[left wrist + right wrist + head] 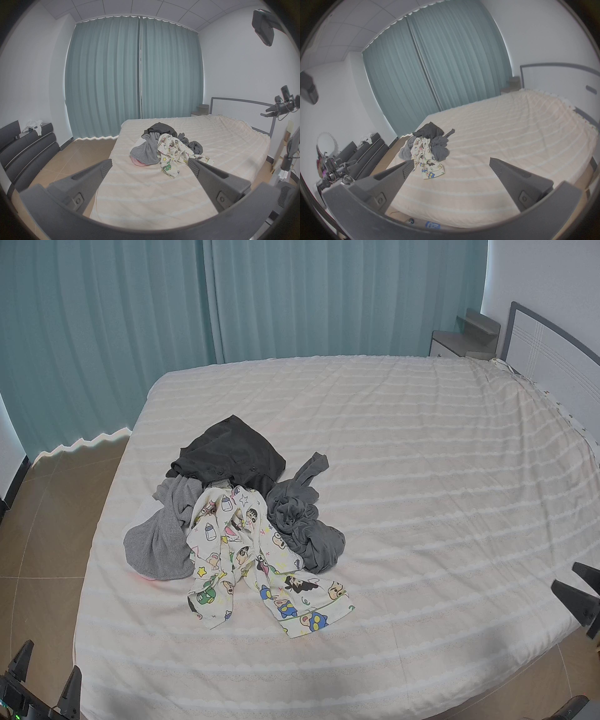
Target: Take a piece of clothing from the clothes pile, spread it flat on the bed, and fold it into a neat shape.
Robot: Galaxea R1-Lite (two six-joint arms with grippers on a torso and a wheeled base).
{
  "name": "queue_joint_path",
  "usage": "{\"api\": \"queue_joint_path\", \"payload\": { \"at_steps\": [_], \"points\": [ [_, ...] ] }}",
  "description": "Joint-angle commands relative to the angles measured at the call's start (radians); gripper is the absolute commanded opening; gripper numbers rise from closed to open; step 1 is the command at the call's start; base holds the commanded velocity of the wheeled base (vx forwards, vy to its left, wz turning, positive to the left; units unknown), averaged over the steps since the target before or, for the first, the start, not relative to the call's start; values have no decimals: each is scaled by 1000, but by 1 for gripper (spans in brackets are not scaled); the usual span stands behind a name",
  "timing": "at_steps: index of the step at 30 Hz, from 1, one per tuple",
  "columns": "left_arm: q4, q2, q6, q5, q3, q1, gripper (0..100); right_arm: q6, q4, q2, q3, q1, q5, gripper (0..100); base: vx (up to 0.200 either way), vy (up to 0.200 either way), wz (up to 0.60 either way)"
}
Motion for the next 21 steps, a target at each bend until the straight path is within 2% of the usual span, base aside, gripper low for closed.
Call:
{"api": "queue_joint_path", "payload": {
  "at_steps": [1, 4, 7, 14, 21],
  "points": [
    [0, -18, 0, 0, 10, -1, 100, 300, -479, 979, -116, 263, 43, 100, 0, 0, 0],
    [0, -18, 0, 0, 10, -1, 100, 363, -586, 1112, -142, 306, 17, 100, 0, 0, 0],
    [0, -18, 0, 0, 10, -1, 100, 373, -635, 1226, -196, 334, -2, 100, 0, 0, 0],
    [0, -18, 0, 0, 10, 0, 100, 378, -637, 1405, -341, 380, -14, 100, 0, 0, 0],
    [0, -18, 0, 0, 10, 0, 100, 375, -629, 1546, -475, 450, -86, 100, 0, 0, 0]
  ]
}}
